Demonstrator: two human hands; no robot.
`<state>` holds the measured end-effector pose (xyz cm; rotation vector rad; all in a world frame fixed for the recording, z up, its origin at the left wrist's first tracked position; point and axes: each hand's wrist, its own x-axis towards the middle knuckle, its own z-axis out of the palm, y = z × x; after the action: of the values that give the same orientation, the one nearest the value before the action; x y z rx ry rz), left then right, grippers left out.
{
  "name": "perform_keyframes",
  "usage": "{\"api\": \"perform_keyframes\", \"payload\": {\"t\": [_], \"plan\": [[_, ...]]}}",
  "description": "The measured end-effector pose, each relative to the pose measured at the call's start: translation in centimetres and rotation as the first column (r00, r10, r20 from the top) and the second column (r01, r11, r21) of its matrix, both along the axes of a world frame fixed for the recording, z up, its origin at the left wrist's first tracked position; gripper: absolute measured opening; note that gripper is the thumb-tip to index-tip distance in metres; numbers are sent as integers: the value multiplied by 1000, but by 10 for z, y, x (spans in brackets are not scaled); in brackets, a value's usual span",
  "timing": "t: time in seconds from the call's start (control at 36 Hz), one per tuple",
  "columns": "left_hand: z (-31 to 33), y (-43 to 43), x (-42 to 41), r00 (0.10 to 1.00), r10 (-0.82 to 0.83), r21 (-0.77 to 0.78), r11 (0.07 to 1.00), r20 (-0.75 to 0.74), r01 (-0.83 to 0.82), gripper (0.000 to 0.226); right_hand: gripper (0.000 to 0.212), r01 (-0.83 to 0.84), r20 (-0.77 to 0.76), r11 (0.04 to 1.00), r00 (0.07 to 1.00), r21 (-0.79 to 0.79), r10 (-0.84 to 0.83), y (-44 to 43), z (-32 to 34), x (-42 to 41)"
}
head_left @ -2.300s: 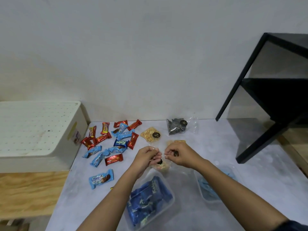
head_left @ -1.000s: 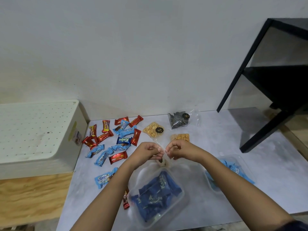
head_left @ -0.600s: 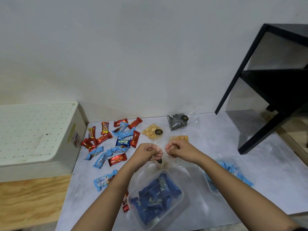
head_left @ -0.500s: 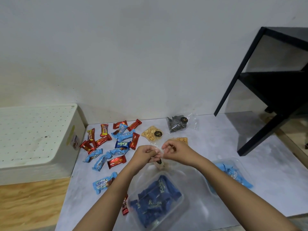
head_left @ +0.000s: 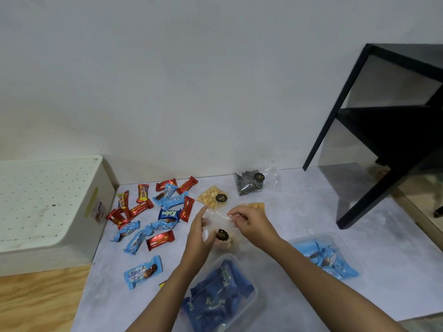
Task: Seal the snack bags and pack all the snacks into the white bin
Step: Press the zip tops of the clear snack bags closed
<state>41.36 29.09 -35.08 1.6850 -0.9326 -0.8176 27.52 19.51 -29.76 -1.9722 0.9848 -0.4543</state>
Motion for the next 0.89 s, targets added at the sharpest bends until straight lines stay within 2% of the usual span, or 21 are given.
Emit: {"api": "perform_keyframes", "payload": {"t": [0.17,0.39,0.5,0.69,0.89], "plan": [[18,-13,-7,997,68,-148,987,28,-64,33,14,129,186,991,974,19,-131,-22,21,-15],[56,-77,-32,994,72,-287,957,79,-46,22,15,202,386,973,894,108,-228,-82,47,-51],[52,-109,-35,995,74,-256,965,71,-54,16,21,134,366,972,909,192,-198,-119,47,-67],[51,-150,-17,986,113,-221,972,123,-84,20,9,62,272,988,957,140,-98,-177,39,-44],[36,-174,32,937,285,-194,950,203,-246,17,15,-12,306,997,952,77,-13,-211,23,27]]}}
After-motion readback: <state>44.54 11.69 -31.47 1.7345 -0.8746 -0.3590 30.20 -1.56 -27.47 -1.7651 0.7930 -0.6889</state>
